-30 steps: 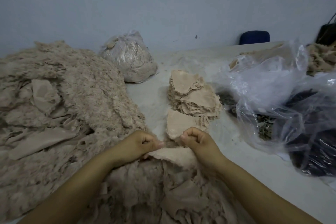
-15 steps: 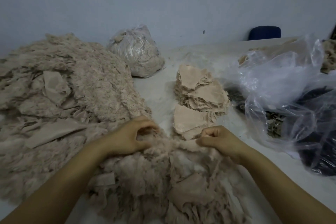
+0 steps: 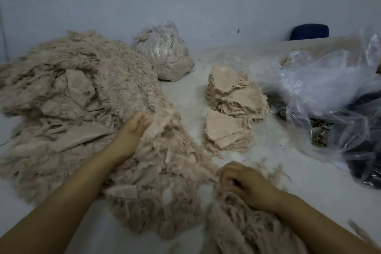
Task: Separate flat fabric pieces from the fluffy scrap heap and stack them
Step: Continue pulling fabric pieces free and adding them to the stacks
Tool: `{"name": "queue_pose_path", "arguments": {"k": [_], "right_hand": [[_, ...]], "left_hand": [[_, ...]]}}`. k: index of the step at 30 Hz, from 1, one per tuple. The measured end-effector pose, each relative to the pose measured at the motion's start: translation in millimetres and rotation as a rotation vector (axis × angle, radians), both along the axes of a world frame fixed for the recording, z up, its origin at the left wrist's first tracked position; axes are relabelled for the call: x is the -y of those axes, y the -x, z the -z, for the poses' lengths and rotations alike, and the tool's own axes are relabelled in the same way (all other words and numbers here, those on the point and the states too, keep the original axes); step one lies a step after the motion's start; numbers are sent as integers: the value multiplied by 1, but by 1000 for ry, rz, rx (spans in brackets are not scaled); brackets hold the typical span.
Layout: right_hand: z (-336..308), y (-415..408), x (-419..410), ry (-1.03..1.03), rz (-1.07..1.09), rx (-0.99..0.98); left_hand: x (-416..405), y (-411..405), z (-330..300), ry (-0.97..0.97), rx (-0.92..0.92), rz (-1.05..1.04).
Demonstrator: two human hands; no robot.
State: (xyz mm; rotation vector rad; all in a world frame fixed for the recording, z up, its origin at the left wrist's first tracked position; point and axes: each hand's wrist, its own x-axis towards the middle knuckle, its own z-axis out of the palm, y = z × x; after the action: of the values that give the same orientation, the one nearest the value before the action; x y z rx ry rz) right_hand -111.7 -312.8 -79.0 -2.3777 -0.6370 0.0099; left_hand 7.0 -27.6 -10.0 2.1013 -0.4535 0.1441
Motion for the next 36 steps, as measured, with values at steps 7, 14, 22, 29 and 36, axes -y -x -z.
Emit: {"name": "queue_pose_path", "arguments": {"k": [7, 14, 22, 29, 36], "right_hand": [[-31, 8, 45, 213, 7, -112], [-33, 6, -49, 25, -216, -84], [-19, -3, -46, -739, 154, -370], [-35, -18, -48, -1236, 327, -595], [-44, -24, -31, -1016, 392, -481]], "left_hand": [[38, 3, 22, 24, -41, 64], [55, 14, 22, 99, -33, 130], [39, 32, 26, -141, 187, 273], [63, 37, 20, 127, -291, 412], [81, 34, 14, 426, -511, 297]]}}
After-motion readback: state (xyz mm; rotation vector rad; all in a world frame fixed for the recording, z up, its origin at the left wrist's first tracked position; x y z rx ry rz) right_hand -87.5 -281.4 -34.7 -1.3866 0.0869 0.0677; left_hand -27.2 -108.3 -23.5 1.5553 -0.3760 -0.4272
